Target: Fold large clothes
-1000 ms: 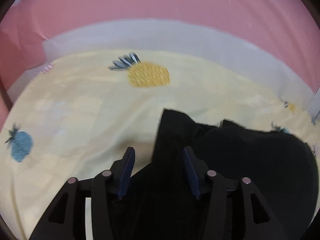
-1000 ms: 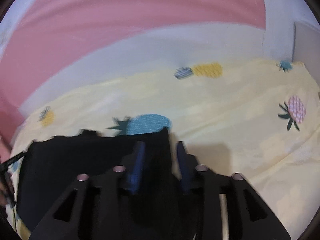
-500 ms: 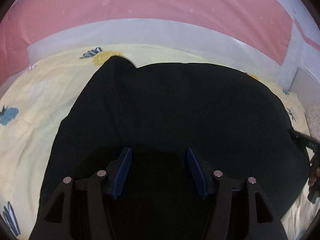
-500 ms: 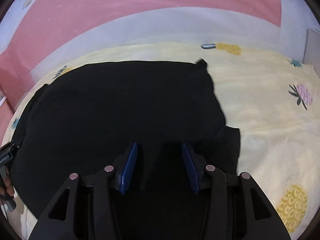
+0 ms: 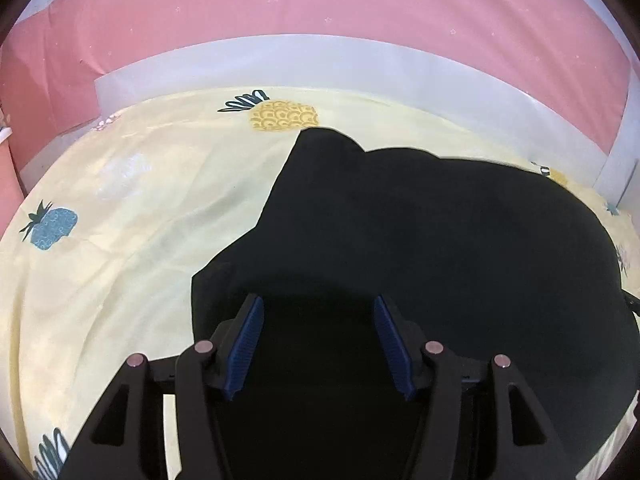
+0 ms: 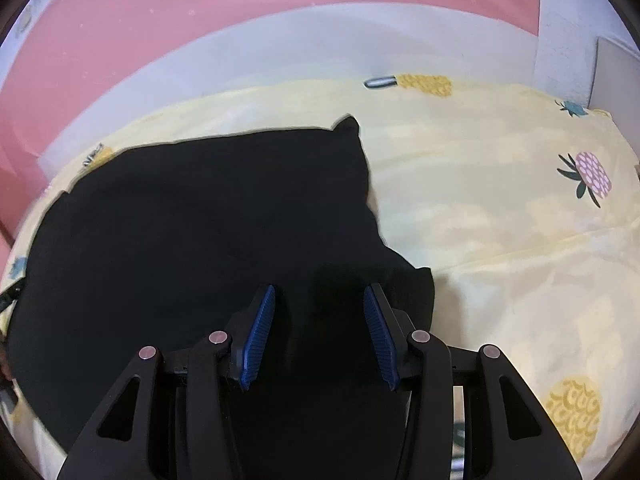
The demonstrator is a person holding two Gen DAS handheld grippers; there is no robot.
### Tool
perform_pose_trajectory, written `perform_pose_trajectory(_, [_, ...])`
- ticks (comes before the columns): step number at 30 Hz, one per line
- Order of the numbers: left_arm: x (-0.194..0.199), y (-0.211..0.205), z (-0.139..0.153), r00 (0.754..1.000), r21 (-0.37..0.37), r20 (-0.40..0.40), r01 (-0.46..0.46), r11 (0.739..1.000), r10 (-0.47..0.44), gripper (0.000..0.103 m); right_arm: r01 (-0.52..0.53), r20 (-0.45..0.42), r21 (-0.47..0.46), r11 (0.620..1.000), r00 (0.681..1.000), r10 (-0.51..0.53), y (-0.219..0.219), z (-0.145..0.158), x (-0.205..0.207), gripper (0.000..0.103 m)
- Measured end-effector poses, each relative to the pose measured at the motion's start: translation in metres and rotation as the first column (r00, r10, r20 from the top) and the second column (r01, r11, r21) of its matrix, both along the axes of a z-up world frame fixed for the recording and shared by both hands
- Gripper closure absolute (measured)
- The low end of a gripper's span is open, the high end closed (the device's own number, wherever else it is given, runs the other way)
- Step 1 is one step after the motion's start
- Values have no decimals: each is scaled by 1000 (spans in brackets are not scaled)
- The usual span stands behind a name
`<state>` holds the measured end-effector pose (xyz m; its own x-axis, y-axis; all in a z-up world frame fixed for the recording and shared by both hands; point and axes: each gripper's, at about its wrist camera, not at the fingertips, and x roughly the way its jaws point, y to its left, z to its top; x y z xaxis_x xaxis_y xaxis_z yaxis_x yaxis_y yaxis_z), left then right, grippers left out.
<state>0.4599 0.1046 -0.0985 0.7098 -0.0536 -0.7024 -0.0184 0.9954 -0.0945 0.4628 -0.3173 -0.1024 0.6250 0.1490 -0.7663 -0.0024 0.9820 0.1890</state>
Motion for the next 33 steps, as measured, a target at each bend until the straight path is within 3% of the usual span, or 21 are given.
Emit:
perform_pose_trajectory(3, [1,-5,-4,1000,32,8,1,999,-1,43,16,-16,8,1000,1000,-16,-3,-4,5,57])
perform_pose_trajectory(7, [-10,-7,8,1000,35,-5,-10,999,10,43,10,16,-25,1000,1000,-10,2,22,-17,57])
perform_pose_trajectory(11, [-41,-14,27,1000,-51,11,5,999,-5,44,-50,75,-1,999,996,50,18,45,-66,57])
perform_pose_trajectory(14, [-73,-31,30,998,-73,30,63,995,-60,43,-101,78,20,995,992,100,31,42,-95,57])
perform_pose_trajectory(17, [-92,-49,18,994,-42,12,106,994,-105,43,-122,47,10,992,991,122,40,26,-109,57])
perform_pose_trajectory(20, [-90,-52,3,995,-46,-14,97,994,-97,43,-116,9,38,992,993,116,37,10,-111,57])
perform_pose_trajectory(28, [-103,-46,23,996,-30,-37,83,996,-84,43,-95,6,33,995,996,94,25,28,-116,57])
perform_pose_trajectory(33, [-114,-24,14,998,-15,-68,14,1000,-15,43,-52,-49,31,998,997,53,5,13,-127,57])
